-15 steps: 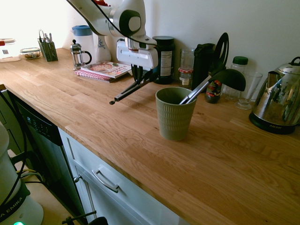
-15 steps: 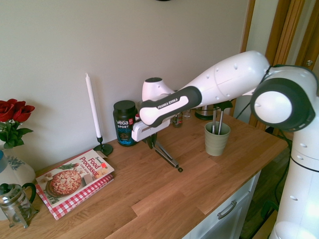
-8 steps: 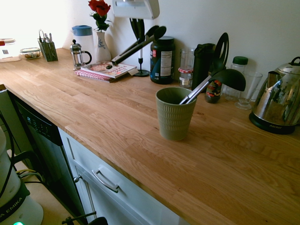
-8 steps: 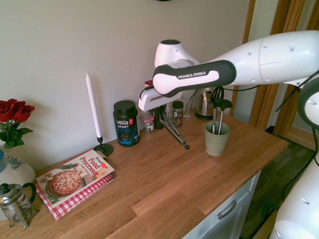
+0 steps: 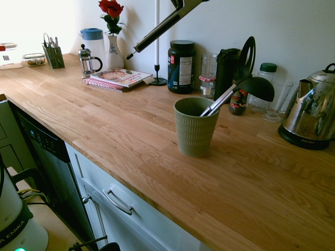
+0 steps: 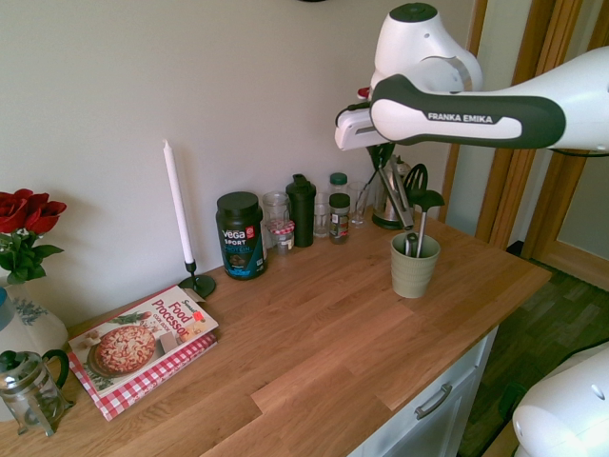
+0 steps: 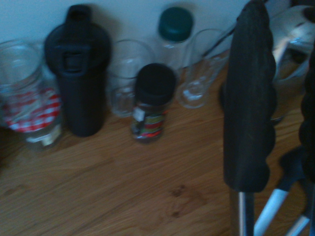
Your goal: Put the tongs back in the holder
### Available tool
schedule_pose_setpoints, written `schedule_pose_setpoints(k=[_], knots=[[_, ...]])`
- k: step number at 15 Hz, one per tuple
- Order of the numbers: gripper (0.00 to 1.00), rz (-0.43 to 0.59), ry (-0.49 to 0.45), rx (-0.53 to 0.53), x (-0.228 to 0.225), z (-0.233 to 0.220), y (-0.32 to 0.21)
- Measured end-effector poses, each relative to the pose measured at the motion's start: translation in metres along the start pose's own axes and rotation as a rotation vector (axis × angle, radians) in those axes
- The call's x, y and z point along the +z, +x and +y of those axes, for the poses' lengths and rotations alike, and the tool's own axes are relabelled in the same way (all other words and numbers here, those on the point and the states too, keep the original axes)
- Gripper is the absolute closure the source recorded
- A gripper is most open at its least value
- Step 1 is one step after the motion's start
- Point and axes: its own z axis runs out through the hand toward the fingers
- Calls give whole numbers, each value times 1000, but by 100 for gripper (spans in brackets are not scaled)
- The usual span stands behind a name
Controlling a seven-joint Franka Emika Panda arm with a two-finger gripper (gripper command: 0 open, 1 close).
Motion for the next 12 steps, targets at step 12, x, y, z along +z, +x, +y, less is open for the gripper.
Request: schedule_pose_setpoints(k=[12], knots=[[100,609,23,184,95,26,2]])
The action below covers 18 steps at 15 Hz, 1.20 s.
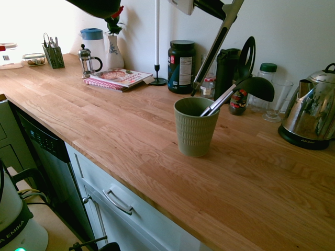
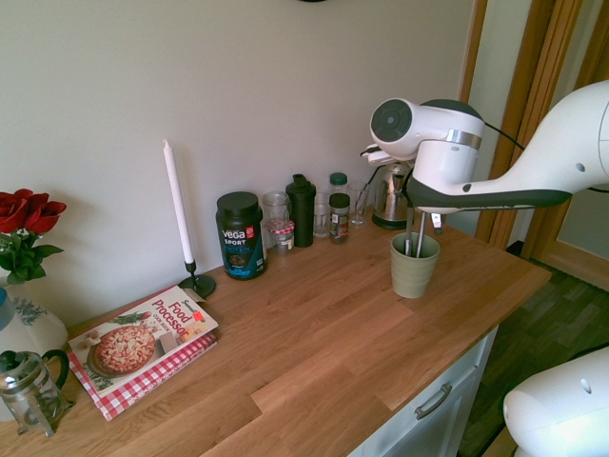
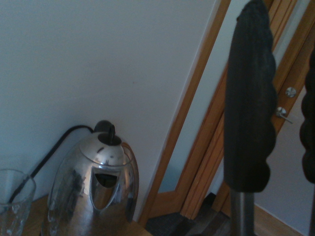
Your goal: Put the tongs back in the holder
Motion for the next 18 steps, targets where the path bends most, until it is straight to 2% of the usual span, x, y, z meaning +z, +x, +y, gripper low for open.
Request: schedule_pose_setpoints(k=[8,13,14,18], knots=[[100,-42,7,-15,39,-6,-71],[100,-78,8,-26,39,-4,-100],[0,-86,3,-30,39,-2,-105],[0,-117,-21,-46,39,9,-123]])
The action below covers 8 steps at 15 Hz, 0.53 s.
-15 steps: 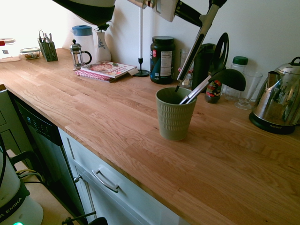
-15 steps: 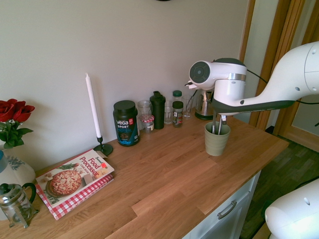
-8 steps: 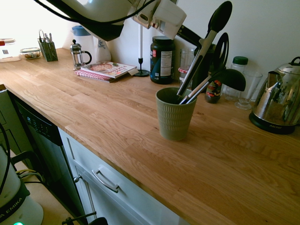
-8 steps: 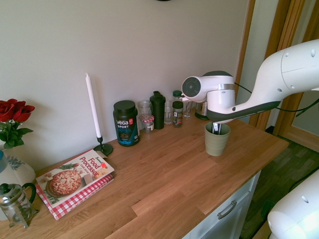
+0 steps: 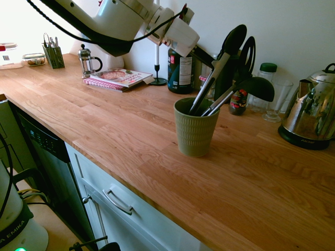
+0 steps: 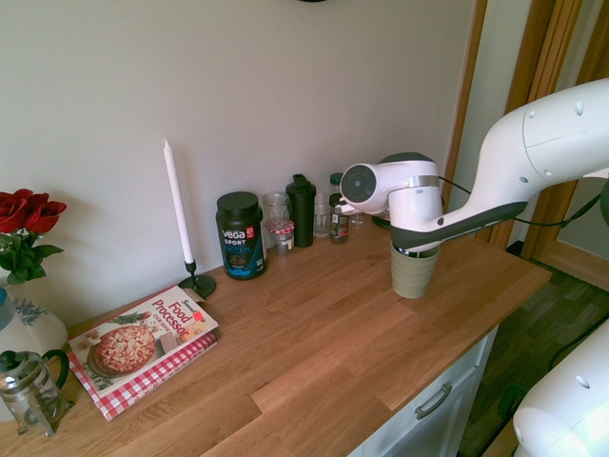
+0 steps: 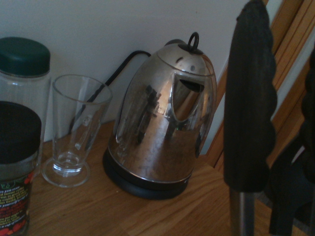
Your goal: Put the tongs back in the holder
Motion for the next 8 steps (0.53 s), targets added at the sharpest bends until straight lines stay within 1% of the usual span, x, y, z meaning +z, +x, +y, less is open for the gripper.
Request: schedule_pose_setpoints(k=[8], knots=[[0,-25,-16,-8,3,10,-12]])
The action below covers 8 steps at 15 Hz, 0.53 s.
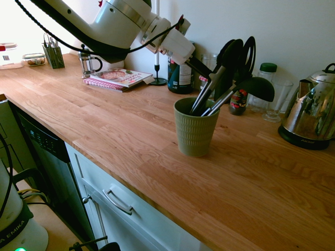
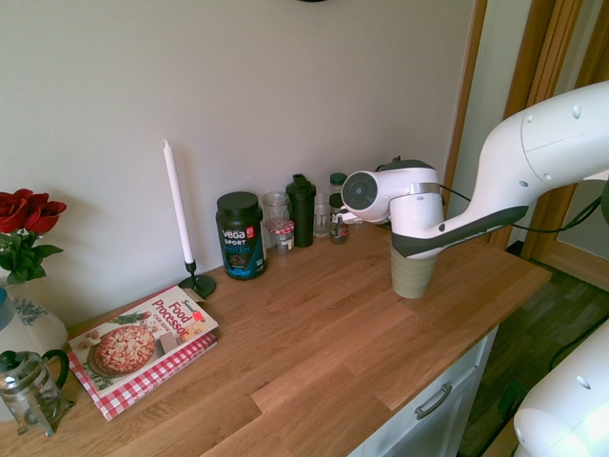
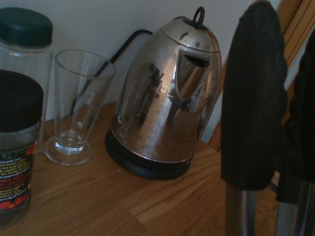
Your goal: Put the tongs back in the holder
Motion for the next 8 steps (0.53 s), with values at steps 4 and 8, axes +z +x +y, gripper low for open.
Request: schedule_pose_setpoints(k=[4,8], knots=[[0,-29,14,30,-20,-8,4],[0,-96,83,55,-112,-26,41]])
